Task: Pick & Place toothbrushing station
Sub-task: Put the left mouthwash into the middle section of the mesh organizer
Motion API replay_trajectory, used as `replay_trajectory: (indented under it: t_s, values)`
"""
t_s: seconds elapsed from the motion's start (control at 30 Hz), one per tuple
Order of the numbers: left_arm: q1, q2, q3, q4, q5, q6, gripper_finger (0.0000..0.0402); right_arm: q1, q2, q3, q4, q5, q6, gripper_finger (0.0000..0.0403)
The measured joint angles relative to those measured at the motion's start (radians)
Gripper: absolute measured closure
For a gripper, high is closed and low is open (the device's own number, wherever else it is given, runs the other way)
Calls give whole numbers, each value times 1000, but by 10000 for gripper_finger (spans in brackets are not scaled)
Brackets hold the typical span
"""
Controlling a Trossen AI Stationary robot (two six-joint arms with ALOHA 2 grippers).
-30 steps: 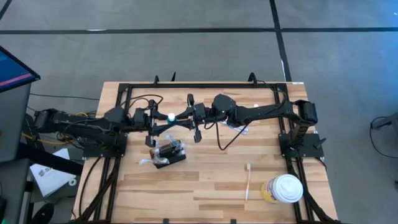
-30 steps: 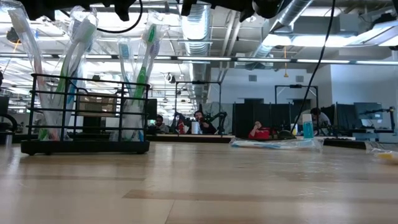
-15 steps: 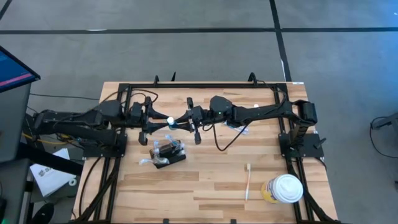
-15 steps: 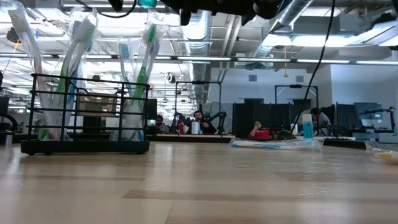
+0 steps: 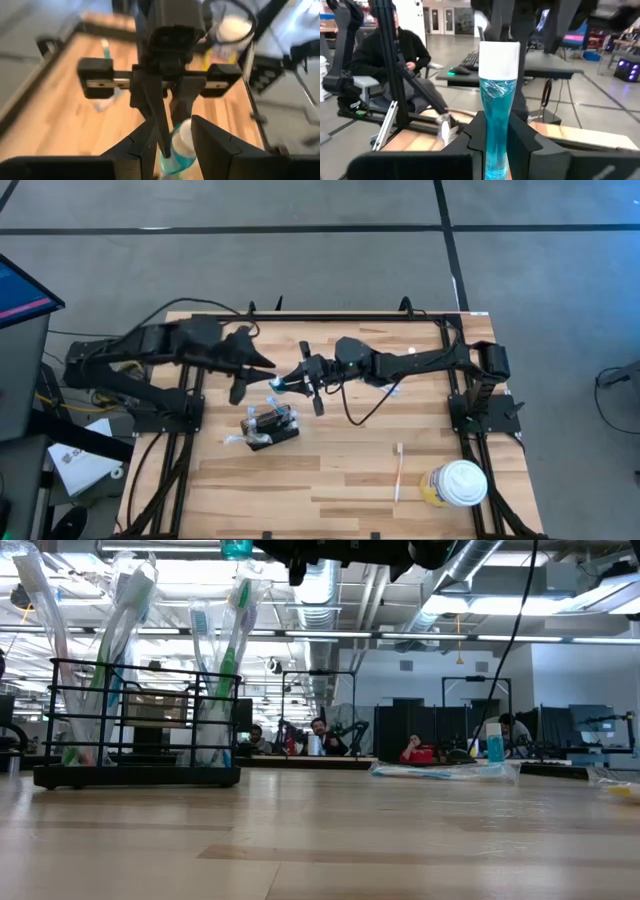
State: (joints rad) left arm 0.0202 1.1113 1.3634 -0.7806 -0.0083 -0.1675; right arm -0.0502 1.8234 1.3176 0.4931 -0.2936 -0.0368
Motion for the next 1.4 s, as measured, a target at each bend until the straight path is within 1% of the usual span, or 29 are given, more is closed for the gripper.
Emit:
replay_trajectory:
  t_s: [0.23, 0.33, 0.43, 0.53, 0.67, 0.8, 0.93, 1.13, 1.4]
  values:
    - [65, 265, 310, -346, 94, -1, 288, 11, 3, -2, -41, 7, -21, 368]
    - [80, 339, 403, -438, 155, 0, 288, 12, 3, -2, -39, 6, -23, 368]
    - [77, 384, 464, -517, 208, 22, 288, 12, 3, -1, -40, 6, -19, 368]
    - [72, 404, 477, -557, 205, 14, 288, 12, 3, -1, -52, 3, -19, 368]
    - [72, 405, 478, -561, 213, 8, 288, 12, 3, -1, -56, 3, -23, 368]
    - [74, 384, 476, -560, 216, 29, 288, 12, 3, 1, -56, 3, -23, 368]
    - [70, 354, 474, -596, 203, 33, 288, 12, -5, 3, -47, -4, -16, 368]
    - [69, 333, 473, -582, 166, 41, 288, 11, -6, 4, -48, 1, -15, 368]
    - [69, 333, 473, -569, 165, 59, 288, 23, -4, 4, -89, 7, -5, 368]
